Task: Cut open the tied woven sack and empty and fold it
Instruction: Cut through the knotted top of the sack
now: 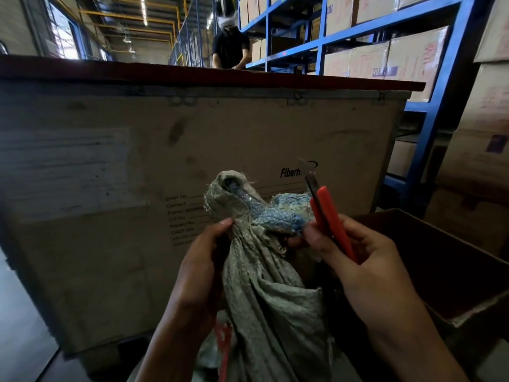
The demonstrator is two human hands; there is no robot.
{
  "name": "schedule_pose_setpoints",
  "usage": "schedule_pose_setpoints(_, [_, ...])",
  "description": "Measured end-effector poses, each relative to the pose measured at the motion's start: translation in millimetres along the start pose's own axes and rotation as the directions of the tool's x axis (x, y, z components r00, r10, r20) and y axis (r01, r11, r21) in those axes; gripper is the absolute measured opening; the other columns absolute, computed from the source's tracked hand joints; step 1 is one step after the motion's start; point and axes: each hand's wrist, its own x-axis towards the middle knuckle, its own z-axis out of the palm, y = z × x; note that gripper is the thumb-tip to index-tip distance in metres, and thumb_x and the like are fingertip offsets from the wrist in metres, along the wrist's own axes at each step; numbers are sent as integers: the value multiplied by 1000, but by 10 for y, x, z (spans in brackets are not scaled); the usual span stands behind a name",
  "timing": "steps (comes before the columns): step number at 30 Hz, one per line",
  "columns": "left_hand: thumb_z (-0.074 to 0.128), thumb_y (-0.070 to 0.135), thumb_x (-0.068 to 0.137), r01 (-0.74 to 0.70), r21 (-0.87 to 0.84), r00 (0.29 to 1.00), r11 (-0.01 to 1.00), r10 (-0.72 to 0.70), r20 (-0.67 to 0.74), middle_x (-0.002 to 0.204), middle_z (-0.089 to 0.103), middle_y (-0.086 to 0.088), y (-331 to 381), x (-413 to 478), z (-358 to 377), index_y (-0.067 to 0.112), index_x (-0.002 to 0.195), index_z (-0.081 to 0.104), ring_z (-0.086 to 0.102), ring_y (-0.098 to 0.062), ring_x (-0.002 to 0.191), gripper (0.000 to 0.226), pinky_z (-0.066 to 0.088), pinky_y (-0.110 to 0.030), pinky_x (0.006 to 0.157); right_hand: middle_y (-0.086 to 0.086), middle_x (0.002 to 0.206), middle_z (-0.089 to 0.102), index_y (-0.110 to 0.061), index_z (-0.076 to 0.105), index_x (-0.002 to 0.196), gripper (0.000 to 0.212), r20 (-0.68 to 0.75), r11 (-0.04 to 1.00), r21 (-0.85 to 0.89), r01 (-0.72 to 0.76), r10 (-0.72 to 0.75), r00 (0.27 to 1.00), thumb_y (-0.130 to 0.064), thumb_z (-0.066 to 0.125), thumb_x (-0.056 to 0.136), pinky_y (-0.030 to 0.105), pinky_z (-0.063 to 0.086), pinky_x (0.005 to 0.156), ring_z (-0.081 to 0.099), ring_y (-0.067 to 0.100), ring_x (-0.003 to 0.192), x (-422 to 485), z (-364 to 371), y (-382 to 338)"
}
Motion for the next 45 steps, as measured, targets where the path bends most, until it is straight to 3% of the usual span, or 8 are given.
schedule_pose_setpoints(5, [52,40,96,25,-44,998,999,-28,-52,112,76,-25,-18,9,37,0,116,73,71,-38,106,49,53,-47,95,11,77,72,-30,71,92,33,-41,986,-162,-27,21,999,-55,60,73,26,44,54,56,24,62,-52,-19,-96])
schedule_pose_setpoints(9, [61,46,89,-35,-58,996,998,30,-78,112,76,-25,-19,41,46,0,113,74,70,-42,112,53,48,-57,108,-10,78,71,-47,62,100,18,17,905,-403,134,-139,990,-51,54,85,21,48,51,65,6,57,-114,-25,-153])
schedule_pose_setpoints(15, [68,53,76,-107,-26,993,994,106,-51,123,71,-26,-8,50,83,2,127,66,67,-44,118,72,43,-65,110,-26,82,65,-54,56,112,25,46,657,-672,342,-423,905,-46,50,90,16,52,57,65,-5,71,-161,117,-44])
schedule_pose_setpoints(22, [65,56,74,-233,160,967,959,246,-63,112,77,-15,-24,28,72,9,120,69,73,-34,107,67,51,-62,102,-32,66,59,-52,57,115,26,79,608,-708,358,-437,896,-45,49,91,6,46,50,63,-9,67,-174,159,-31])
schedule_pose_setpoints(30, [61,48,81,-260,172,958,950,276,-81,109,78,-14,-45,22,81,10,117,70,74,-32,105,53,52,-60,100,-30,70,61,-53,56,116,27,72,608,-709,358,-443,894,-45,50,91,19,53,51,64,-5,66,-196,164,-39])
schedule_pose_setpoints(36, [63,33,93,-306,191,944,933,323,-66,107,78,-11,-38,-21,108,11,118,69,75,-27,102,34,57,-45,88,-34,71,59,-52,56,115,23,57,591,-726,351,-457,888,-46,51,94,19,55,53,63,-5,63,-218,205,-53])
schedule_pose_setpoints(41, [63,61,81,-322,168,943,932,330,-26,117,76,-13,-28,-48,121,14,126,66,72,-31,111,66,53,-57,99,-29,72,62,-53,57,114,26,61,589,-732,342,-444,894,-45,52,89,25,56,53,64,-4,63,-234,213,-87])
schedule_pose_setpoints(45, [61,59,82,-400,182,907,898,416,-60,107,80,-7,-18,-71,129,19,120,69,76,-24,102,55,63,-38,85,-29,69,61,-53,55,113,24,95,569,-748,343,-419,903,-47,51,89,25,56,50,64,-3,59,-264,230,-131])
